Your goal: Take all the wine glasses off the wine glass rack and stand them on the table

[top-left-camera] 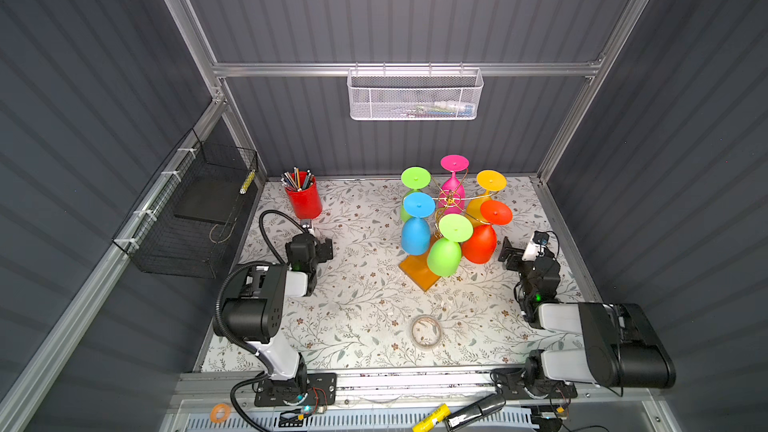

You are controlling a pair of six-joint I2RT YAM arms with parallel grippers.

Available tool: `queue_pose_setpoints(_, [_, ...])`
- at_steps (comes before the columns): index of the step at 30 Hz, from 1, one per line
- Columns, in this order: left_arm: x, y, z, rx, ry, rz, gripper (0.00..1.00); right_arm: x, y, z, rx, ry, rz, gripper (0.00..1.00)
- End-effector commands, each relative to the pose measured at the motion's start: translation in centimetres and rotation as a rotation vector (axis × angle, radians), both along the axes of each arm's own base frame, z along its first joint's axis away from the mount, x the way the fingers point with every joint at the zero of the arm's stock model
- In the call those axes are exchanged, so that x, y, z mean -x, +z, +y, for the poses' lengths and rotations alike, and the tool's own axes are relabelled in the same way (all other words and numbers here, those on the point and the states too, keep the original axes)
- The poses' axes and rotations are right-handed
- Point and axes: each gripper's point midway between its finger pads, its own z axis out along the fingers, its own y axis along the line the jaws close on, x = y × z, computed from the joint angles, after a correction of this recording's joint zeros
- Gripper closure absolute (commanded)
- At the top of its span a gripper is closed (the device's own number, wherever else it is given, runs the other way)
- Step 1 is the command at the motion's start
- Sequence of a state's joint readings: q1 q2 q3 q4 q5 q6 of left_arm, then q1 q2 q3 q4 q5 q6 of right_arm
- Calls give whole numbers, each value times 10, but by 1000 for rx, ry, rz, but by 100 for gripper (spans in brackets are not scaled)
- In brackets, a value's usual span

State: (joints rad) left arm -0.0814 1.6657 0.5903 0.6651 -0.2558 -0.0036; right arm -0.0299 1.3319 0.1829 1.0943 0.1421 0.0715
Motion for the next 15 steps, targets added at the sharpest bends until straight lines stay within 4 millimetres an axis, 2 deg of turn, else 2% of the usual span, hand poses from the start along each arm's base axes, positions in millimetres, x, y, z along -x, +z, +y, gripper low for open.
queue_pose_setpoints(1, [-3,29,6,-36,70,12,0,8,22,-11,-2,-78,-60,1])
queue_pose_setpoints(5, [-7,63,-6,38,82,-13,0,23,42,-34,-42,-223,-98,1])
queue_pose_setpoints(10, [-6,98,-20,125,92,-3,0,31,54,-53,-84,-353,-50,1])
queue_pose_setpoints(13, [-2,111,-32,210,98,25,0,35,63,-56,-150,-378,-8,1])
queue_pose_setpoints(15, [1,112,-38,287,112,57,0,38,70,-57,-206,-389,20,1])
